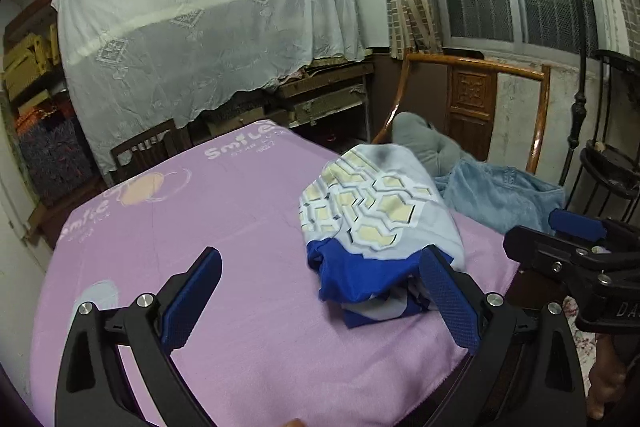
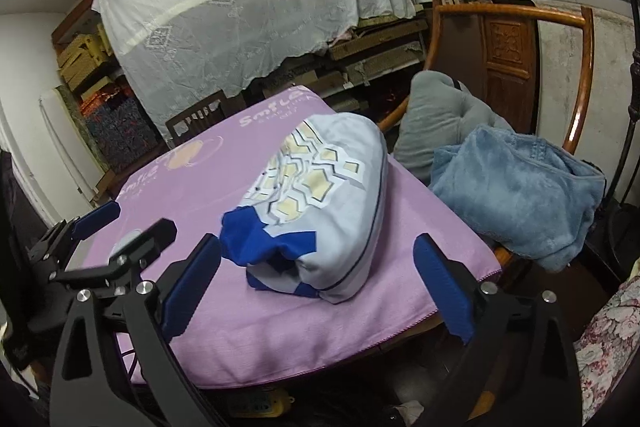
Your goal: Fold large clothes
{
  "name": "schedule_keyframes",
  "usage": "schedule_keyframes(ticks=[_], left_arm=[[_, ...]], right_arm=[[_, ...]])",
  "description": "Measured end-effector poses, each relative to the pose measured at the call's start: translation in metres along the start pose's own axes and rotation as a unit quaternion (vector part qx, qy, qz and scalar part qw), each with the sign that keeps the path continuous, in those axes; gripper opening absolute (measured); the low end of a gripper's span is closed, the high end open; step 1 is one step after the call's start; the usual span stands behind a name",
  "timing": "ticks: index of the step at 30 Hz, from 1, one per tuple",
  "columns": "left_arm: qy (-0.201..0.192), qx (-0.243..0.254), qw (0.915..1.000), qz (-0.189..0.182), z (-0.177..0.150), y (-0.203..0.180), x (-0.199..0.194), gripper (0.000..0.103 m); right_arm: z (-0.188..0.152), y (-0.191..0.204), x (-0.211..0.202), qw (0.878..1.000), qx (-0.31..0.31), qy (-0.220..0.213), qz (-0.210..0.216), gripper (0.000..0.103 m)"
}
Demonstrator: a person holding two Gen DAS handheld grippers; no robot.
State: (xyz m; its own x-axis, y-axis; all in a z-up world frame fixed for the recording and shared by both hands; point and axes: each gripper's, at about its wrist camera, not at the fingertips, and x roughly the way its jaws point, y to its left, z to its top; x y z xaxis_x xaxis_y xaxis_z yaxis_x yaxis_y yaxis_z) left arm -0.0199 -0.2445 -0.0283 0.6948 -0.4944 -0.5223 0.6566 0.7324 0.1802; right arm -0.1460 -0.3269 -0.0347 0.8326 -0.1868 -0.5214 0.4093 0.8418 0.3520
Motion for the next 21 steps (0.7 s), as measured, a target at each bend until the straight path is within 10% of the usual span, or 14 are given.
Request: schedule_keyframes(ticks=[7, 21], left_arm=[[0.044, -0.016, 0.9989, 0.002, -0.006, 0.004, 0.016, 0.1], [0.007, -0.018, 0.9996, 0.019, -0.005, 0.007, 0.007, 0.099]], right_arm=[[-0.003, 0.01, 0.009, 1.0, -0.023, 0.007, -0.008, 0.094], [0.002, 0.002, 0.022, 1.0, -0.012, 0.018, -0.011, 0.094]])
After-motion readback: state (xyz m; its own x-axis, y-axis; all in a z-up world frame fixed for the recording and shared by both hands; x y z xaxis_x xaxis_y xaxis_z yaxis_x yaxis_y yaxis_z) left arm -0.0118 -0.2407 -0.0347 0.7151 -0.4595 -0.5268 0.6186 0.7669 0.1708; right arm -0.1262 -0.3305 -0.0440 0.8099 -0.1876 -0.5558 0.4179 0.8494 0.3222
